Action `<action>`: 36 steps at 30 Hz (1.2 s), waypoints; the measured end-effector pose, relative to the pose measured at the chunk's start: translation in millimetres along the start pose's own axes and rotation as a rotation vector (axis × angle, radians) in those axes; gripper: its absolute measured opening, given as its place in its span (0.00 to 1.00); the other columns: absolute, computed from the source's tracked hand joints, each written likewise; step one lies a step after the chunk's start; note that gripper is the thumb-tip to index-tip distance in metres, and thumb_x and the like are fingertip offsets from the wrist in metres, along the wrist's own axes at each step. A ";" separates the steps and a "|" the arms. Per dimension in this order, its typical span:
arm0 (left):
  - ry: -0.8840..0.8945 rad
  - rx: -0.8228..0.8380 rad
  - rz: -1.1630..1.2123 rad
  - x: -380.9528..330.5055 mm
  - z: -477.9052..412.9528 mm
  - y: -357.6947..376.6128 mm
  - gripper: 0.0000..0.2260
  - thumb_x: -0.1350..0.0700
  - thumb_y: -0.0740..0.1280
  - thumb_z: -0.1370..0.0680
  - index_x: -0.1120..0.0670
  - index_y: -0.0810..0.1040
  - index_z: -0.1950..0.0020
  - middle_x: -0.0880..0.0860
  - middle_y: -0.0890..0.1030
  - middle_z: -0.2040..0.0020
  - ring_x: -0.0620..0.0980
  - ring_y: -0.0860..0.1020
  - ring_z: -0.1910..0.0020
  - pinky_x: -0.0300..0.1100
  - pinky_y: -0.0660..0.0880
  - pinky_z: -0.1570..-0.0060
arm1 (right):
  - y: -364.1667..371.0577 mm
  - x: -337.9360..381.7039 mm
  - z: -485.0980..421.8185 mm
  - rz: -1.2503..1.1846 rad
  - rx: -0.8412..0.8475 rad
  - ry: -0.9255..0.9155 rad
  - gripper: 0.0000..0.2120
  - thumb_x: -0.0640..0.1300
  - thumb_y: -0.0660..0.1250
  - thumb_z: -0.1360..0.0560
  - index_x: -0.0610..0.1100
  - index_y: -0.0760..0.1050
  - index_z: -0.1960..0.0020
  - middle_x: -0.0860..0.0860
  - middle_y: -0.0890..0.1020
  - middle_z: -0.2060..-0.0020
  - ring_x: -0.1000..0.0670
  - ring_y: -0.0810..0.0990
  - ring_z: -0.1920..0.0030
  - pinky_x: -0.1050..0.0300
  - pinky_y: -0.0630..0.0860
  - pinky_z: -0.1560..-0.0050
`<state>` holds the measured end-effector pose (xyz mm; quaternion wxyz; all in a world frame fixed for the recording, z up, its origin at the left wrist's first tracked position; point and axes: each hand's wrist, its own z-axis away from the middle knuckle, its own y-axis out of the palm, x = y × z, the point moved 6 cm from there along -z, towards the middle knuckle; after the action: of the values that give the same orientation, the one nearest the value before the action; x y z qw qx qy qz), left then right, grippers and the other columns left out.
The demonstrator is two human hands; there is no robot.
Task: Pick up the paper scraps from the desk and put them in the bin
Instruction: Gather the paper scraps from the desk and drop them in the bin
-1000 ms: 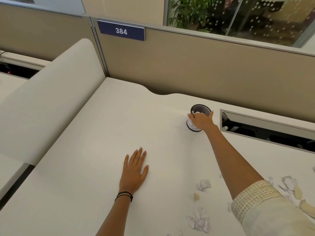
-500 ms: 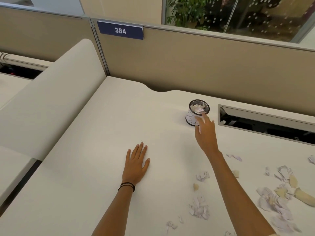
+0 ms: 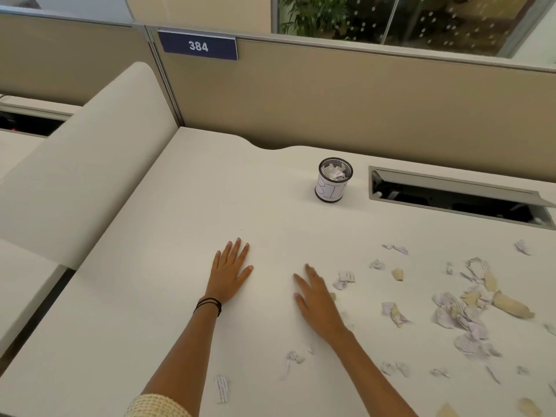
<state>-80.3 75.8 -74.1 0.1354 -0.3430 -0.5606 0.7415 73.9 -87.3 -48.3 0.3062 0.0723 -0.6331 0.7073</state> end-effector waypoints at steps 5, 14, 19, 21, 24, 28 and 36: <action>0.004 0.084 0.006 1.3 14.5 0.2 0.36 0.33 0.36 0.30 0.50 0.36 0.27 0.43 0.35 0.27 0.42 0.34 0.28 0.42 0.32 0.32 | 46.5 52.2 29.9 0.147 0.129 -0.117 0.30 0.54 0.35 0.19 0.49 0.75 0.39 0.44 0.76 0.36 0.46 0.77 0.38 0.50 0.74 0.42; -0.042 0.152 0.065 -1.5 35.8 4.3 0.38 0.33 0.41 0.30 0.51 0.39 0.25 0.42 0.36 0.28 0.46 0.36 0.26 0.44 0.33 0.31 | 81.6 135.5 92.5 0.167 0.413 -0.455 0.36 0.66 0.38 0.29 0.51 0.51 0.25 0.41 0.48 0.24 0.40 0.44 0.24 0.37 0.36 0.29; -0.071 0.184 0.042 -0.1 32.5 0.4 0.29 0.46 0.55 0.18 0.53 0.44 0.23 0.49 0.41 0.23 0.52 0.40 0.24 0.49 0.38 0.29 | 117.0 133.9 121.6 0.582 0.500 -0.601 0.27 0.66 0.43 0.25 0.58 0.60 0.30 0.45 0.65 0.28 0.42 0.64 0.29 0.33 0.60 0.35; -0.078 0.189 0.042 -1.0 33.0 0.2 0.29 0.49 0.56 0.18 0.54 0.44 0.23 0.51 0.42 0.23 0.53 0.40 0.24 0.50 0.39 0.29 | 121.6 128.1 125.7 0.645 0.445 -0.617 0.26 0.65 0.51 0.26 0.58 0.61 0.30 0.49 0.66 0.29 0.45 0.66 0.29 0.35 0.59 0.34; -0.105 0.177 0.025 -6.3 38.3 2.1 0.29 0.49 0.54 0.18 0.54 0.43 0.23 0.52 0.41 0.23 0.53 0.39 0.24 0.50 0.39 0.29 | 110.1 111.3 120.9 0.668 0.365 -0.556 0.25 0.60 0.55 0.25 0.56 0.62 0.30 0.51 0.67 0.29 0.46 0.66 0.29 0.28 0.54 0.33; -0.141 0.152 0.007 -16.6 49.5 9.9 0.28 0.47 0.52 0.18 0.53 0.40 0.23 0.51 0.38 0.23 0.52 0.37 0.25 0.49 0.36 0.29 | 87.1 77.5 110.9 0.672 0.346 -0.401 0.22 0.52 0.48 0.23 0.52 0.63 0.30 0.51 0.69 0.30 0.46 0.68 0.30 0.30 0.51 0.36; -0.194 0.149 -0.023 -25.6 55.0 14.9 0.28 0.45 0.48 0.18 0.52 0.38 0.23 0.50 0.37 0.23 0.52 0.36 0.25 0.50 0.35 0.29 | 34.5 13.6 83.1 0.690 0.296 -0.161 0.22 0.47 0.49 0.24 0.47 0.68 0.33 0.51 0.73 0.33 0.49 0.73 0.34 0.35 0.43 0.32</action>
<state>-95.3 15.2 -71.2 0.1140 -0.2524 -0.5184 0.8091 21.2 -161.1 -55.3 -0.0143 -0.0462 -0.5333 0.8445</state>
